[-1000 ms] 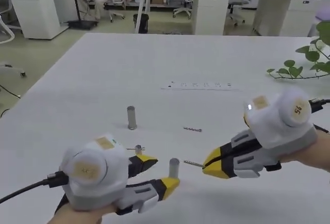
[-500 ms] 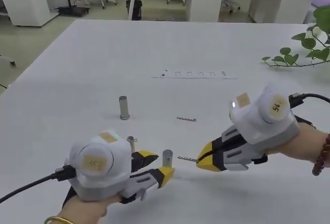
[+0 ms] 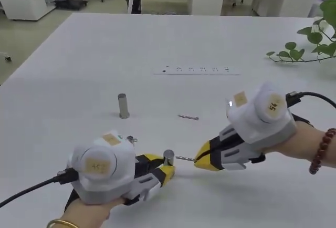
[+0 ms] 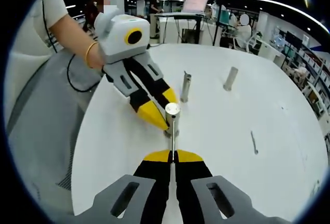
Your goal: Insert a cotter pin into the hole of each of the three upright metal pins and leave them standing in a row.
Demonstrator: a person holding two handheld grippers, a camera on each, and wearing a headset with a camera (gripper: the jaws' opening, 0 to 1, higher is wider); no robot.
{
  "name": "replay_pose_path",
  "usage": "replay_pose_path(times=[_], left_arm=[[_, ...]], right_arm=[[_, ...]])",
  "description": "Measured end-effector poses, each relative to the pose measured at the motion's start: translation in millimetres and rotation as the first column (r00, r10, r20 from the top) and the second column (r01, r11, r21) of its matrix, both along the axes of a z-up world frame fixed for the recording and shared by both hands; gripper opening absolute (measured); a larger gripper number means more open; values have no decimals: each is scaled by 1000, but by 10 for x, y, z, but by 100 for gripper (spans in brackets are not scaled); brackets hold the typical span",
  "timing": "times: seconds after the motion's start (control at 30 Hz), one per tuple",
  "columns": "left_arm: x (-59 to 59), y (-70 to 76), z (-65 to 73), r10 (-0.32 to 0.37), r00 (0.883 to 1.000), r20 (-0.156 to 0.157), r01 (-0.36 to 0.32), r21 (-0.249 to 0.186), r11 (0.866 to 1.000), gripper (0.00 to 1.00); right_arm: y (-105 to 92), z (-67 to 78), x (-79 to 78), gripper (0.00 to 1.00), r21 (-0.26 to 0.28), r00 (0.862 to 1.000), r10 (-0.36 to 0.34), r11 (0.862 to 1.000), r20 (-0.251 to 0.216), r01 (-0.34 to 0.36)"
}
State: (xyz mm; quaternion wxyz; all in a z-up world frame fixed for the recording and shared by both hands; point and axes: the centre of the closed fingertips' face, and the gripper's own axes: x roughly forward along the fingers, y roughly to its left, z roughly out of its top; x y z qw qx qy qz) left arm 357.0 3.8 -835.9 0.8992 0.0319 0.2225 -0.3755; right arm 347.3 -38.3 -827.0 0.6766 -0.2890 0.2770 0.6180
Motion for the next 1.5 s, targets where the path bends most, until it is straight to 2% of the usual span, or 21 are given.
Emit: replay_pose_path(times=[0.7,1.2,1.4,1.5], left_arm=[[-6,-5,4,-17,1000,-1,17,-2,1000,12],[7,-30,-1,-27,1000,5,27,-12,1000,11],[11,-31,-2,-25,1000,6,25,-17,1000,11],[15,-35,-2,-17,1000,4,17,-35,999,11]], right_arm=[[38,58,-2,3,-12,999,50,999,14,-50],[152,60,37,3,-92,987,138,987,82,-130],[156,41,54,3,-107,986,146,985,83,-137],[170,37,54,3,-106,987,138,986,76,-130]])
